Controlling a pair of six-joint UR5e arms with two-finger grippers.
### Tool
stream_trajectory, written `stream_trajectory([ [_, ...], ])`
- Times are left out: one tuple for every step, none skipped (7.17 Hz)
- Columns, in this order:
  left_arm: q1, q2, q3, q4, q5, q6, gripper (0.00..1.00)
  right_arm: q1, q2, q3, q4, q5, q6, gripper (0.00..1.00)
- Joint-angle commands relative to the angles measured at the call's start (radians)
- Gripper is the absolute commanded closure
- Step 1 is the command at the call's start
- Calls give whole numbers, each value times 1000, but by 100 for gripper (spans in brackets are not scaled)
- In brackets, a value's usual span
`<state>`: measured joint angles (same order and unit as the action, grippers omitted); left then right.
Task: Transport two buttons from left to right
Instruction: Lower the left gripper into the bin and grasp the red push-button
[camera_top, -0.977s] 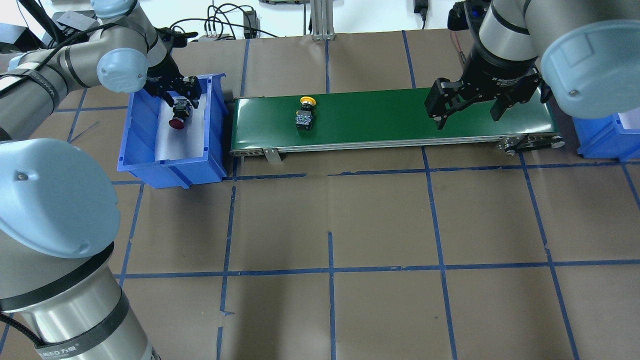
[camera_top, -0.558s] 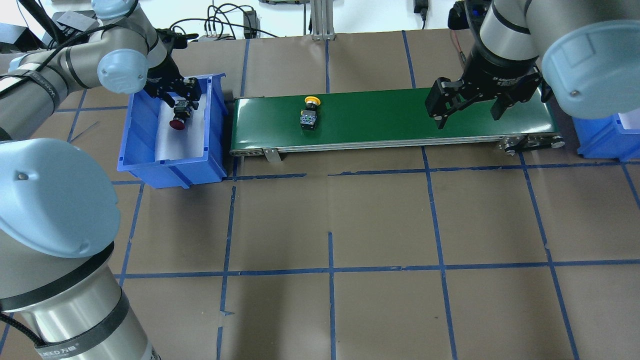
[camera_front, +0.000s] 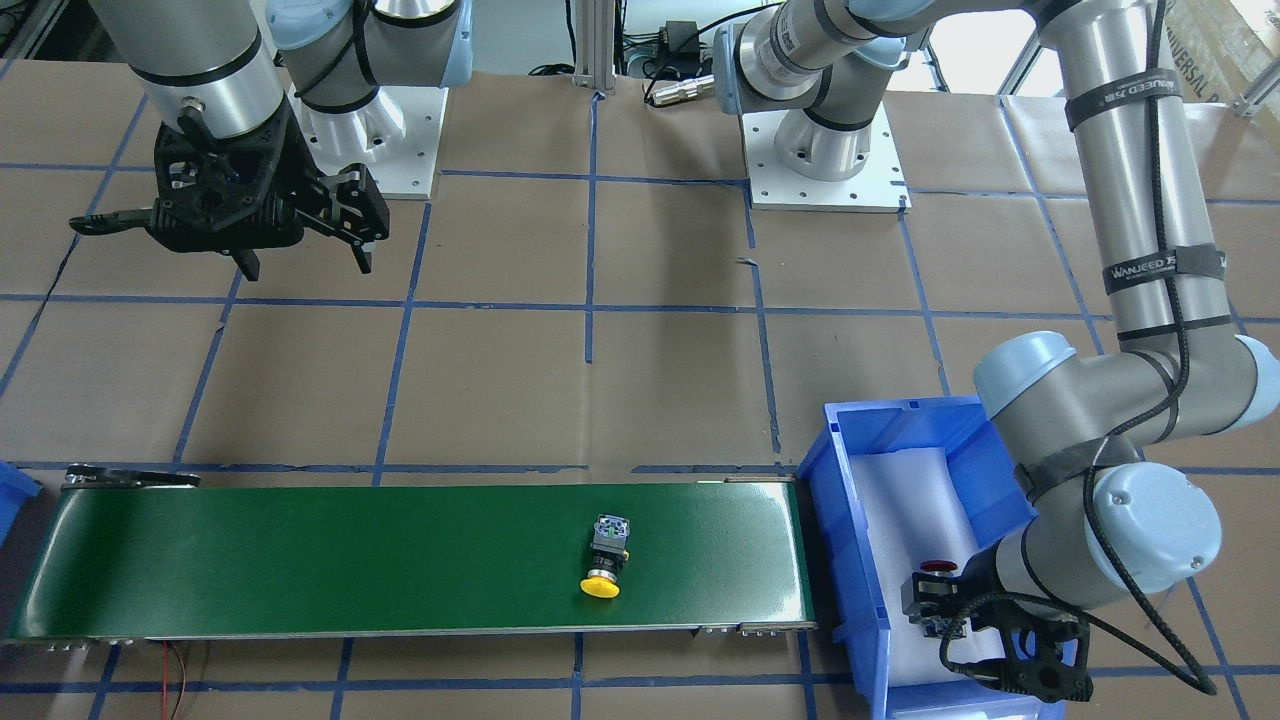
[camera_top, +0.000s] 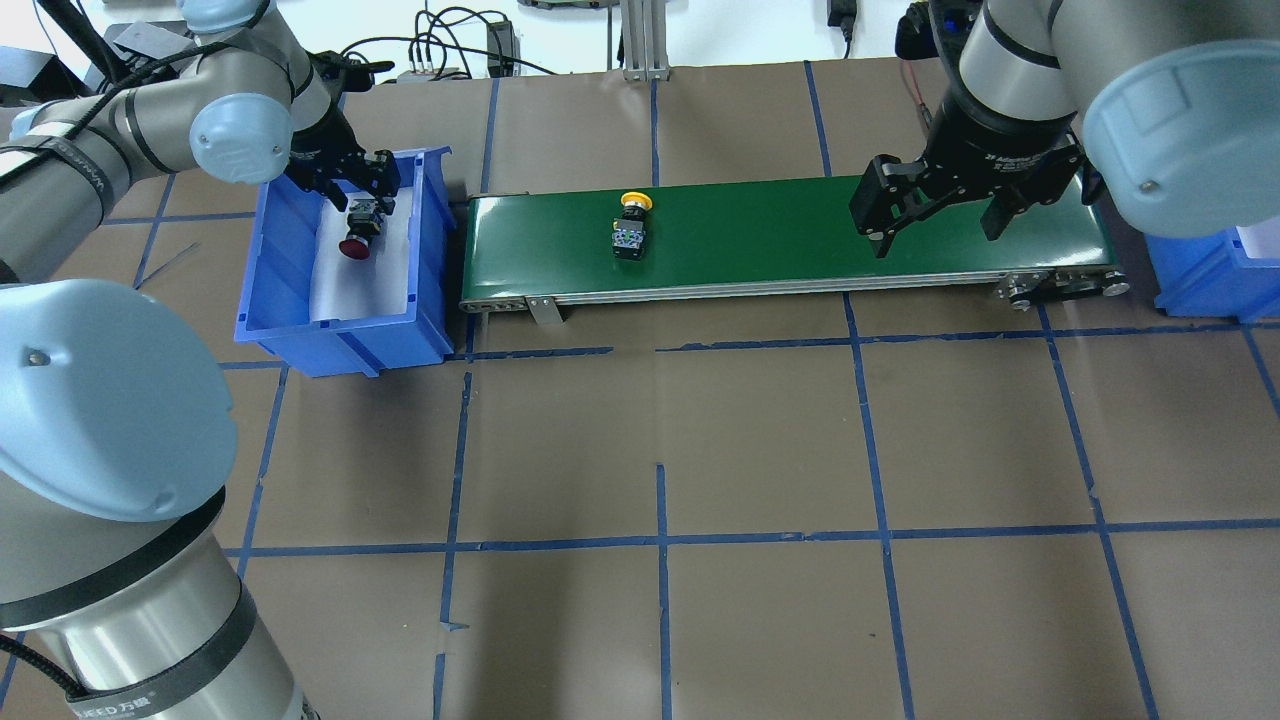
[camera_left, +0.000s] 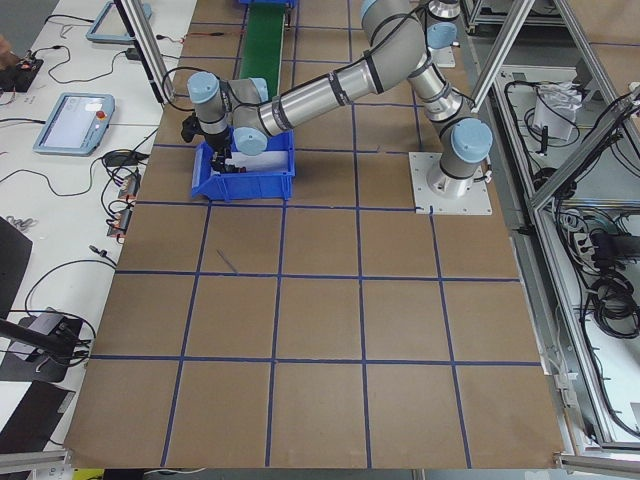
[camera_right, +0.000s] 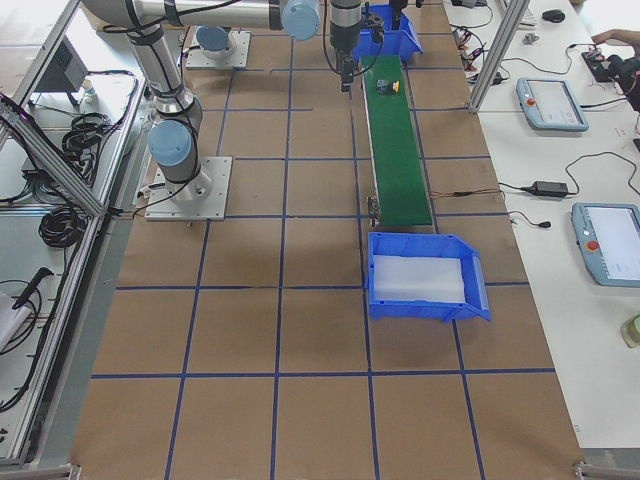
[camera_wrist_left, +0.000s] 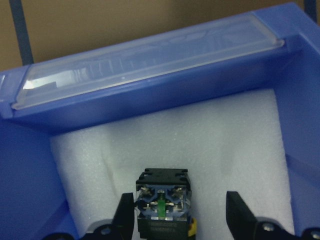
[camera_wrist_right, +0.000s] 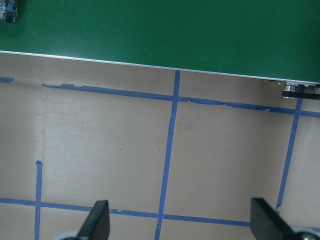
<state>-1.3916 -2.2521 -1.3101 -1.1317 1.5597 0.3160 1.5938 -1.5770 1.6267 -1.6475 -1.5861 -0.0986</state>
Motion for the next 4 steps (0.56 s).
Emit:
stream_trajectory([
  [0,-6,-1,0,-1,0,30,0,-1,1,0,0,2,0],
  [2,-10,-3,0,2,1,30,3,-1,1,0,0,3,0],
  [3,-9,-5,0,2,2,31,18,-1,1,0,0,13,0],
  [3,-10,-5,0,2,2,31,20,0,-1,0,-2,13,0],
])
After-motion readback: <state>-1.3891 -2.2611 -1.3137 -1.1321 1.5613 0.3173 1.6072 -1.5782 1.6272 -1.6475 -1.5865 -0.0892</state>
